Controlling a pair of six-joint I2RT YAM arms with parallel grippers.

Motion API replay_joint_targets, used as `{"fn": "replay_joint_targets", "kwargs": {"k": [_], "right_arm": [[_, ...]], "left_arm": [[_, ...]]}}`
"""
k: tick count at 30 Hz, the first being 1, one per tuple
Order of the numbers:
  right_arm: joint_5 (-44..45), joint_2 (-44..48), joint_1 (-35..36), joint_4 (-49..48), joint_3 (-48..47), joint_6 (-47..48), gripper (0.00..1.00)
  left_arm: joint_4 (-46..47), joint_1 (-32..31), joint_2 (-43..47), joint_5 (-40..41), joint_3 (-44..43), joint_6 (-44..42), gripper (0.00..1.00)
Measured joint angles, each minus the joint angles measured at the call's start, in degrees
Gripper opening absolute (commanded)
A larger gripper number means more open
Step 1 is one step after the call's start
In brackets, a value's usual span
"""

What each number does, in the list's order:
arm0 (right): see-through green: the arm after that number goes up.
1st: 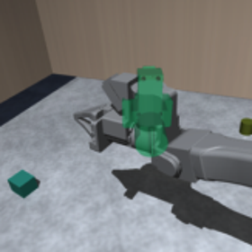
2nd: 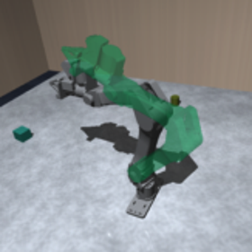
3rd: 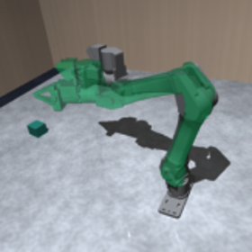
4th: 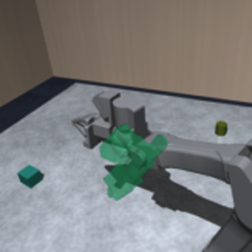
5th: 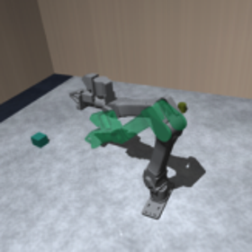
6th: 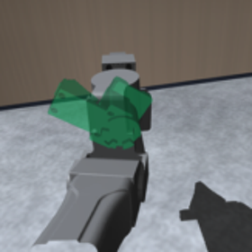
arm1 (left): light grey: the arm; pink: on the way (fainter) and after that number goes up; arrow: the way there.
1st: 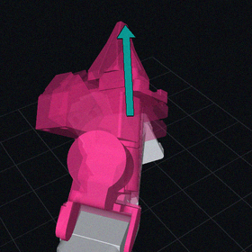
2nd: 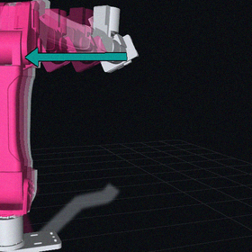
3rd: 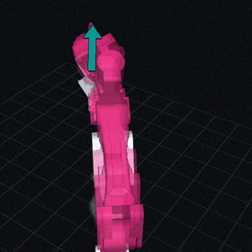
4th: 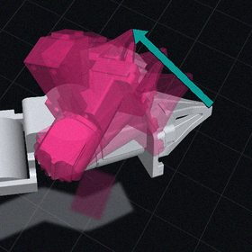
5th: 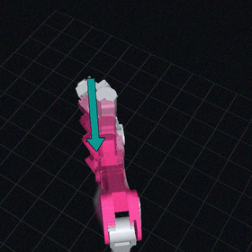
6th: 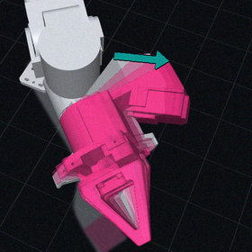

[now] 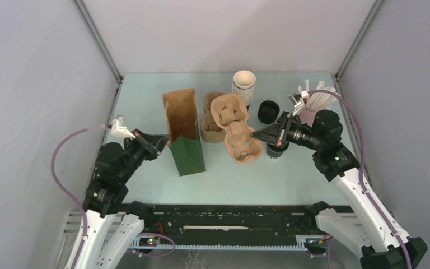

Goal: Pack the takeout coffee

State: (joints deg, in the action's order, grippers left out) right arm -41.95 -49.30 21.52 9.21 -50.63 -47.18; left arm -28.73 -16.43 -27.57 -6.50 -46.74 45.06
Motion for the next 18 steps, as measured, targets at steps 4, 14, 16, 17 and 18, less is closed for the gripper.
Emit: {"fn": "replay_joint_targets", "kwargs": {"k": [4, 14, 16, 17, 18], "right_arm": [[0.35, 0.55, 0.00, 0.00, -0.74, -0.83, 0.00], [1.38, 1.46, 1.07, -0.92, -2.47, -3.37, 0.00], [1.62, 1.44, 1.77, -1.38, -2.47, -3.78, 0.00], [1.64, 1.44, 2.10, -1.62, -2.47, -4.07, 0.00], [1.79, 1.44, 2.34, -1.79, -2.47, -4.24, 0.00]], "left_arm": [[1.88, -0.87, 1.05, -1.92, 4.66, 3.04, 0.00], [4.70, -2.80, 3.74, -3.48, 8.70, 6.64, 0.00], [4.98, -2.80, 4.26, -4.04, 8.70, 7.48, 0.00], [5.31, -2.82, 4.57, -4.37, 8.72, 7.74, 0.00], [5.64, -2.84, 4.92, -4.72, 8.70, 8.13, 0.00]]}}
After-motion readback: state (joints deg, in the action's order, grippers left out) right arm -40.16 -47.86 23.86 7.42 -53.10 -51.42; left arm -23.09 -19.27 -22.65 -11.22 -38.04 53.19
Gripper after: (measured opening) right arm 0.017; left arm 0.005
